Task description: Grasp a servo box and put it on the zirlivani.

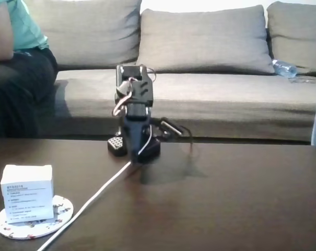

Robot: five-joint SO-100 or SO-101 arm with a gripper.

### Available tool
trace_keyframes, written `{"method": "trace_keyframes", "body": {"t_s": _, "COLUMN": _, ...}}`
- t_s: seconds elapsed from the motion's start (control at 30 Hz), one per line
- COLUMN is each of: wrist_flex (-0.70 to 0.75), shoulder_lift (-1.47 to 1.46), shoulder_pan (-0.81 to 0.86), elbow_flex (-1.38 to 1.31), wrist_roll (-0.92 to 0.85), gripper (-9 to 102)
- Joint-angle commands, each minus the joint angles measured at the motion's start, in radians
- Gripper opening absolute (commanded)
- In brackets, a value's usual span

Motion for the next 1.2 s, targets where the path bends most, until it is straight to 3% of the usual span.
{"method": "trace_keyframes", "body": {"t_s": 0.0, "wrist_flex": -0.003, "shoulder_lift": 0.003, "shoulder_pan": -0.002, "elbow_flex": -0.009, "wrist_roll": 0.009, "gripper": 0}}
{"method": "trace_keyframes", "body": {"t_s": 0.23, "wrist_flex": -0.011, "shoulder_lift": 0.003, "shoulder_pan": -0.061, "elbow_flex": -0.008, "wrist_roll": -0.003, "gripper": 1}}
{"method": "trace_keyframes", "body": {"t_s": 1.17, "wrist_flex": -0.012, "shoulder_lift": 0.003, "shoulder_pan": -0.049, "elbow_flex": -0.006, "wrist_roll": -0.003, "gripper": 0}}
